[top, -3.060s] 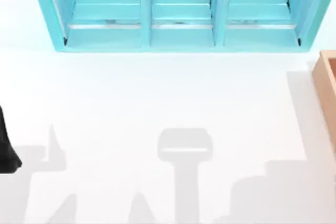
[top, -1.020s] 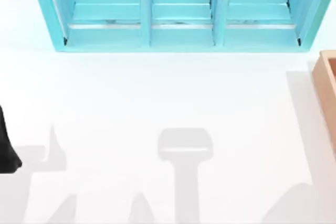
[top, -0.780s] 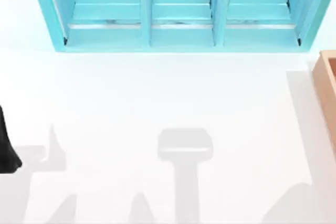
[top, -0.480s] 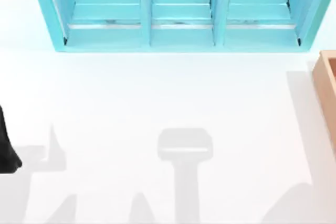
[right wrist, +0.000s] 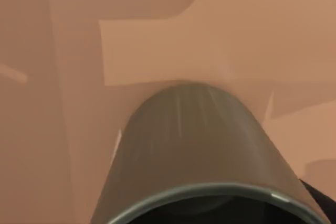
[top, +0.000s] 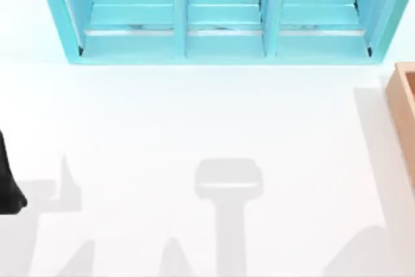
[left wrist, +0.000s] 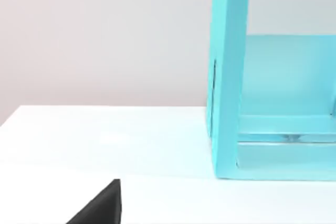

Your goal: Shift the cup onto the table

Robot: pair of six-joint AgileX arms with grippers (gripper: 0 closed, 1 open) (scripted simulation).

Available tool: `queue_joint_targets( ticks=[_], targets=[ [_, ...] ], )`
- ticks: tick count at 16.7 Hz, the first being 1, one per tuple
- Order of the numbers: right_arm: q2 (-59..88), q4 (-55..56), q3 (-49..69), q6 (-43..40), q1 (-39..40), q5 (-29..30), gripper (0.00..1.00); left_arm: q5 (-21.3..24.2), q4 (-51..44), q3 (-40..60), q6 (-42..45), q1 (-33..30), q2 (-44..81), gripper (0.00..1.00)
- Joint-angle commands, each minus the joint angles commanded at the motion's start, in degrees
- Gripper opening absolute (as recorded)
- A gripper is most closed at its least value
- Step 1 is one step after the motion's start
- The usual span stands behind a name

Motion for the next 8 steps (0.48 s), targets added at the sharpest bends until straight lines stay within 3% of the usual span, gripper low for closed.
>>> queue_joint_targets(
  ticks=[8],
  targets=[
    [-7.54, -16.12, 8.37, 13.66, 13.98, 0.01, 0.0, 0.0, 0.0, 0.0, 0.0, 0.0, 0.0, 1.0]
  ],
)
